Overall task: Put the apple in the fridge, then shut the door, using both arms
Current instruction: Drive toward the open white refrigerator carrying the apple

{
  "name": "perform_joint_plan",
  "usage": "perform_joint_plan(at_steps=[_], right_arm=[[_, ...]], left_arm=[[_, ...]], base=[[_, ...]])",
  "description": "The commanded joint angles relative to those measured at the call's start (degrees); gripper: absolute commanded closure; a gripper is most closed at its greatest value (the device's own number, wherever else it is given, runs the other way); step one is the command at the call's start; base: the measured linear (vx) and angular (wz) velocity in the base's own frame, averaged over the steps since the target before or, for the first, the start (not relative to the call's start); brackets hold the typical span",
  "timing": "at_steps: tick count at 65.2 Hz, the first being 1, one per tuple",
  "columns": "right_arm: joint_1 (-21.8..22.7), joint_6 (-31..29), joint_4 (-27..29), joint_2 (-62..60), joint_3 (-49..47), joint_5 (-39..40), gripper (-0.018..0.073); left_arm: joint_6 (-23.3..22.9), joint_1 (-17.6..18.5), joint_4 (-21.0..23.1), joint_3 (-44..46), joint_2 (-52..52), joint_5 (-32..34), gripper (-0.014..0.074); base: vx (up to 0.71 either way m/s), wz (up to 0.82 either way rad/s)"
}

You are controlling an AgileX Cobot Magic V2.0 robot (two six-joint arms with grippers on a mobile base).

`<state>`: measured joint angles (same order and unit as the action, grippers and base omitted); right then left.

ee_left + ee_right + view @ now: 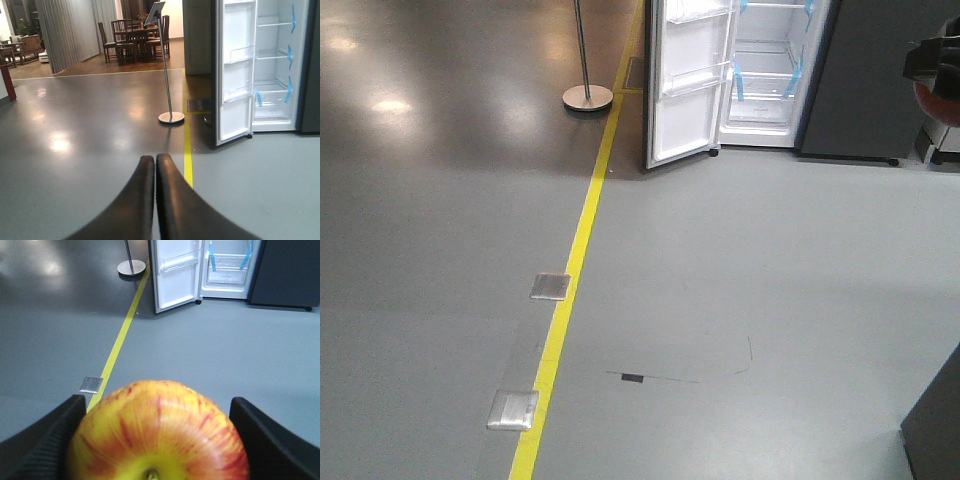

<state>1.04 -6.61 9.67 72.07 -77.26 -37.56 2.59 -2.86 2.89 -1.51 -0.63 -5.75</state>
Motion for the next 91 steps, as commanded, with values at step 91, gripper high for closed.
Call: perform_joint_plan(at_steps=[91], right_arm=[[0.1, -0.5, 0.3, -1.6, -2.0, 4.6, 0.0331]], left_arm=[[-0.3, 0.3, 0.1, -0.9, -0.9, 4.4, 0.0603]], base=[[0.27, -0.04]])
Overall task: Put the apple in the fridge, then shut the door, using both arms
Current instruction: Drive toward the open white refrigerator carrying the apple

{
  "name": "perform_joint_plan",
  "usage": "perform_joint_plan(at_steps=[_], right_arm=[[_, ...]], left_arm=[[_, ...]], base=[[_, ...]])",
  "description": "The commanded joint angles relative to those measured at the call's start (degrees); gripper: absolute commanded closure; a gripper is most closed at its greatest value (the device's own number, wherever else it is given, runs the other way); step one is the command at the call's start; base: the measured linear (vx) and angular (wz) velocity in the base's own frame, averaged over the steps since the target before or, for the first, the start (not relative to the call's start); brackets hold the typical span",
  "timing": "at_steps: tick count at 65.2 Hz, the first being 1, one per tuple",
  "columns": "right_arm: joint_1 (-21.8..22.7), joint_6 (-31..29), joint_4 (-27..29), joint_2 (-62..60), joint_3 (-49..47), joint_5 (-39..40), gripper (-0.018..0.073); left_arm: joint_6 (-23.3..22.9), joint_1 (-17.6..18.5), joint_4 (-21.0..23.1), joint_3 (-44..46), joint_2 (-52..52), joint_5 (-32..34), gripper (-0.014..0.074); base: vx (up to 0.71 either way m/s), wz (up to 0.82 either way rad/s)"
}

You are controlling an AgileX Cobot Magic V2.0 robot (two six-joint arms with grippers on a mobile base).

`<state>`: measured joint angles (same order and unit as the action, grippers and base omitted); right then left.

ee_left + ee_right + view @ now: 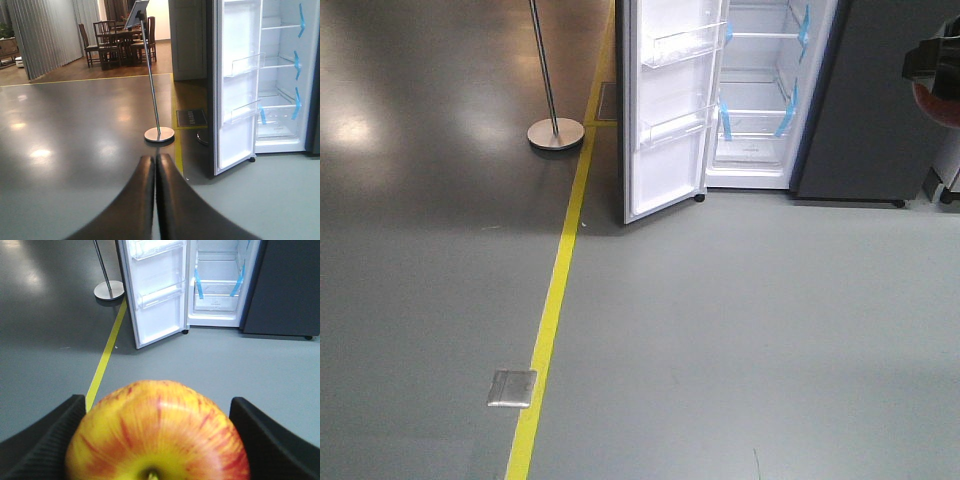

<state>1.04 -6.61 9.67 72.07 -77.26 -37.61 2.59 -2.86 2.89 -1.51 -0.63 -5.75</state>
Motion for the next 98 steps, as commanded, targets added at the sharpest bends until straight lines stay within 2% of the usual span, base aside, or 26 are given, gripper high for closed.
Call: perform_joint_plan(at_steps=[1, 98], right_arm=[[0.1, -0.5, 0.3, -1.6, -2.0, 4.6, 0.0331], [0.1, -0.5, 0.3, -1.6, -2.0, 4.8, 0.0331]], left_arm=[[-0.3, 0.3, 0.1, -0.9, -0.9, 4.4, 0.0603], [-0.3, 0.3, 0.1, -0.9, -0.9, 4.4, 0.0603]], base=[[0.25, -0.02], [0.21, -0.03]])
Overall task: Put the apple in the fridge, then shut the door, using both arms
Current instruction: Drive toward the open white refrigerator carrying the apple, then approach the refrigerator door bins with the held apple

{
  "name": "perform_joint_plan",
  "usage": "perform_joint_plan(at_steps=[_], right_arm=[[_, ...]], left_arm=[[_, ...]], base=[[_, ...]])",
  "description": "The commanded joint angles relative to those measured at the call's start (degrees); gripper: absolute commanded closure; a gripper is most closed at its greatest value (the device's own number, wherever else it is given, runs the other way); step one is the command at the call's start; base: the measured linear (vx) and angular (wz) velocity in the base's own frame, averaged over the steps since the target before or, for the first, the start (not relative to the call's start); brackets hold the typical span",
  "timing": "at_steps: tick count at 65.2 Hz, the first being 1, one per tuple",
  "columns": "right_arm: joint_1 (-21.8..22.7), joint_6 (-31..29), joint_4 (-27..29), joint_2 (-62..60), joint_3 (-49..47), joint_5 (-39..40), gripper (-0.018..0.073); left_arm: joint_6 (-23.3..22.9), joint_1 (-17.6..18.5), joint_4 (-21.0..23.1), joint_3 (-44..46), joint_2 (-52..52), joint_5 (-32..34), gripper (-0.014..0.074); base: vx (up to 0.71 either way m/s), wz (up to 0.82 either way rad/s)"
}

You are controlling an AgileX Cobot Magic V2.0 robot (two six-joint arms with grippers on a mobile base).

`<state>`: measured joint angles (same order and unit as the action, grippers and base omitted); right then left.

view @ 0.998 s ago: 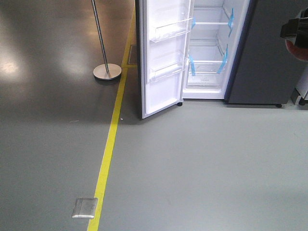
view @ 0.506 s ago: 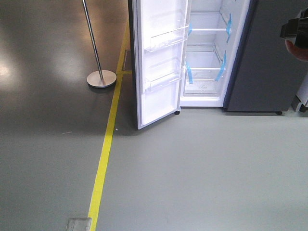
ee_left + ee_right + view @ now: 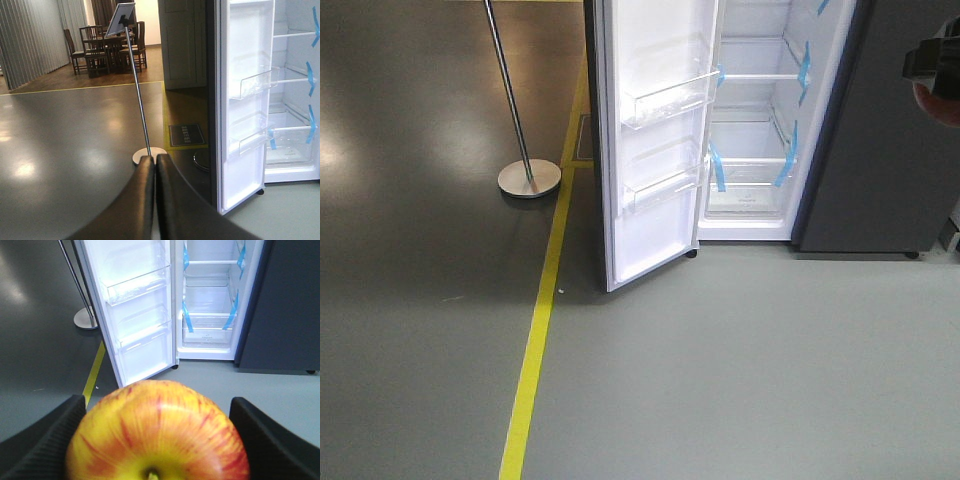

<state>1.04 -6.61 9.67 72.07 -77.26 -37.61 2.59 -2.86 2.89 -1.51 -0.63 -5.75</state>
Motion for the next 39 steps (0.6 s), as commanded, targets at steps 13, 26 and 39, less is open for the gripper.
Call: perform_joint_plan(at_steps=[13, 26, 39], right_arm=[[0.1, -0.5, 0.3, -1.6, -2.0, 4.7, 0.0331], [0.1, -0.5, 0.3, -1.6, -2.0, 4.7, 0.0331], [0.1, -0.5, 0.3, -1.6, -2.0, 4.7, 0.0331]], left_arm=[[-0.3, 0.3, 0.1, -0.9, -0.9, 4.4, 0.0603], [-0.3, 0.3, 0.1, -0.9, -0.9, 4.4, 0.0603], [-0.3, 0.3, 0.1, -0.9, -0.9, 4.4, 0.0603]], base=[[0.19, 0.02], [0.19, 0.02], [0.18, 0.02]])
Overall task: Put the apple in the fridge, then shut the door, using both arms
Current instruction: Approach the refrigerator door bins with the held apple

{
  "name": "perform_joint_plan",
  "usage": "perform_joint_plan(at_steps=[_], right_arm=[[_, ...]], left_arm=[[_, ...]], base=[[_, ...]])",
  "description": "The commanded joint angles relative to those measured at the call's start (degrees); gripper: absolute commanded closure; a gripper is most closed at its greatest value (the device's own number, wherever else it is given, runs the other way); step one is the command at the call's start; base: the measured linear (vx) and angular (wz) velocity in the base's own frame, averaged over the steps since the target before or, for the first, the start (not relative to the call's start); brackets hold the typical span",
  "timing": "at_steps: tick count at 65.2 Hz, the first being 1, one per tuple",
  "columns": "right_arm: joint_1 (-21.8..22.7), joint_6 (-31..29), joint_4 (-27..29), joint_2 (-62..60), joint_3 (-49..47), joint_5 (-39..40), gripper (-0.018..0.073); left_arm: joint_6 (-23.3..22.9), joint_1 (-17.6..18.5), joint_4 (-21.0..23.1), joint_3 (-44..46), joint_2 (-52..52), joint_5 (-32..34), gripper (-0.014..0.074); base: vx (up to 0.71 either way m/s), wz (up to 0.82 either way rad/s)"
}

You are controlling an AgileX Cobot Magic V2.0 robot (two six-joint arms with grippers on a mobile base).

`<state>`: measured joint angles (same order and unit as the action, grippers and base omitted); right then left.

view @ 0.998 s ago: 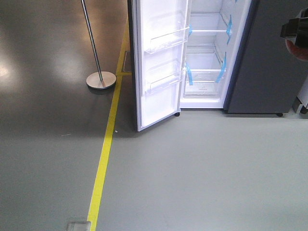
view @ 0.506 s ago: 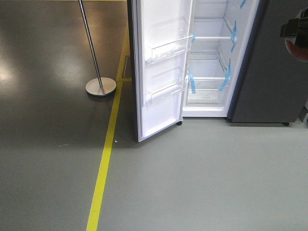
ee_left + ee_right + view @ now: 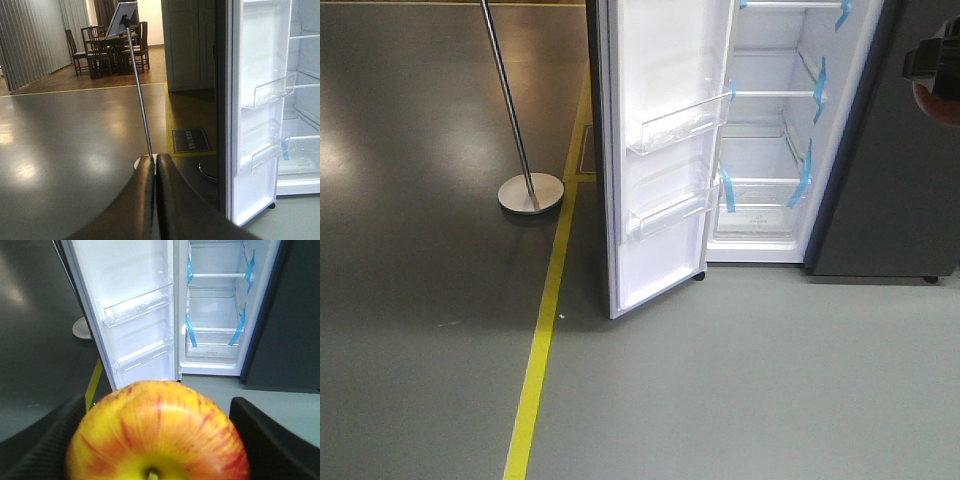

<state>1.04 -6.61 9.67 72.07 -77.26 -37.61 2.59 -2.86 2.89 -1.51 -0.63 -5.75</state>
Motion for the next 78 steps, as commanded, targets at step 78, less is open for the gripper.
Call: perform_joint_plan(at_steps=[78], right_arm=[[0.1, -0.5, 0.3, -1.6, -2.0, 4.8, 0.0331]], left_arm=[[-0.3, 0.3, 0.1, -0.9, -0.9, 4.4, 0.0603]], base=[[0.17, -0.01]])
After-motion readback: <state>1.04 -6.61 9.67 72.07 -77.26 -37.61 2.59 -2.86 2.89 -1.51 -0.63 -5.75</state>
